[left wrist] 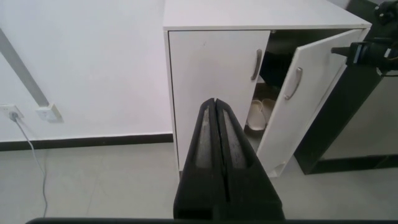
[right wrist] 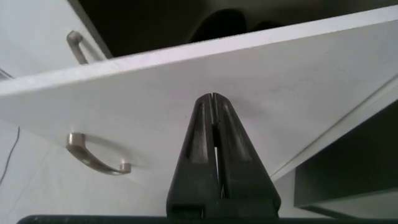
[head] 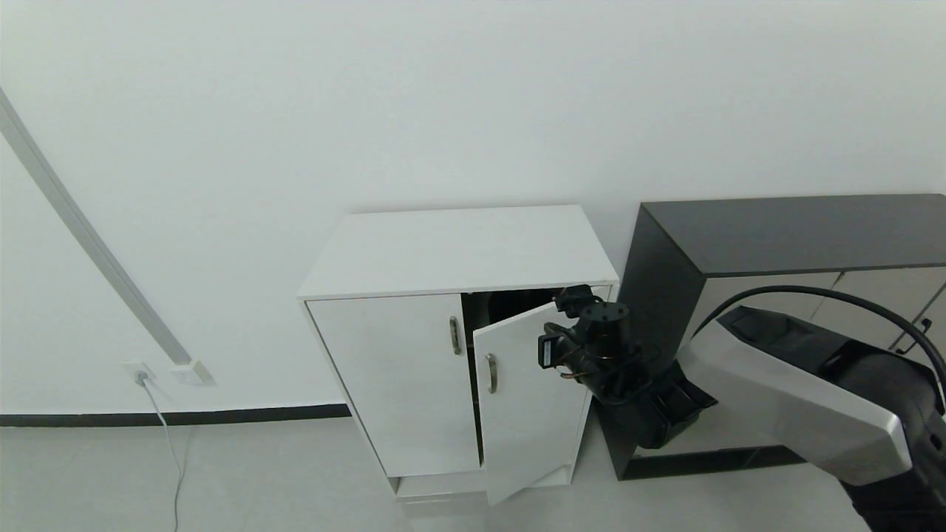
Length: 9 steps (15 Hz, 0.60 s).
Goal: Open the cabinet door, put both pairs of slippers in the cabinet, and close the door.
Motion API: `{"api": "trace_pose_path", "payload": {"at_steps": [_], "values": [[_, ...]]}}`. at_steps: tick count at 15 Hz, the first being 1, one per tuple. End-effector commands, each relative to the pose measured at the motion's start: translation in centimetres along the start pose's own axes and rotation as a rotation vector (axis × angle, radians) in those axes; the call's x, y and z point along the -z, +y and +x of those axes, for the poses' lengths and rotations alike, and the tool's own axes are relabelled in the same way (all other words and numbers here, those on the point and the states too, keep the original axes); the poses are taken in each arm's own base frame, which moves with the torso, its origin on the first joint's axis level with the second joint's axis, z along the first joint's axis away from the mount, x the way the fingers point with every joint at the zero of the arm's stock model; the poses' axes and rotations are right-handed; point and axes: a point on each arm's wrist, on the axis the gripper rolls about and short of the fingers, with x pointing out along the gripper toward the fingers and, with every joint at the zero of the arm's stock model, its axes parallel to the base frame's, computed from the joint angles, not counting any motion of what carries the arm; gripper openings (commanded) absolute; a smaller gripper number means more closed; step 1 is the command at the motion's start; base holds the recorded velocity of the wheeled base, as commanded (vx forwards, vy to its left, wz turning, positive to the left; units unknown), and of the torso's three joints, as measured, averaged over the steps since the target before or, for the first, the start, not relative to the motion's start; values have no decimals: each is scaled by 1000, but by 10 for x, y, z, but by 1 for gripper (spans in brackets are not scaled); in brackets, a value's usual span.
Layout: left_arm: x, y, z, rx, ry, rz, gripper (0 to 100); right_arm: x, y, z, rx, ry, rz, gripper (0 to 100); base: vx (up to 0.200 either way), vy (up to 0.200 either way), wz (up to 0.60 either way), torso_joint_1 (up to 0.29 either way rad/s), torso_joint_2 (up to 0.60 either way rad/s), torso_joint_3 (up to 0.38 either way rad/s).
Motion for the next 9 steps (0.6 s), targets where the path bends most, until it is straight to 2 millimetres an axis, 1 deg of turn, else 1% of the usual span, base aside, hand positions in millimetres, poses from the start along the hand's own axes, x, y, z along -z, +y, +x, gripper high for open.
{"api": "trace_pose_path", "payload": {"at_steps": [1,9], "values": [[0,0,0,0,0,0,0,7,-6,11,14,-8,3,0,0,0,0,0,0,0],[0,0,0,-1,0,0,0,9,-17,33,40,-60,17,0,0,0,0,0,0,0]]}}
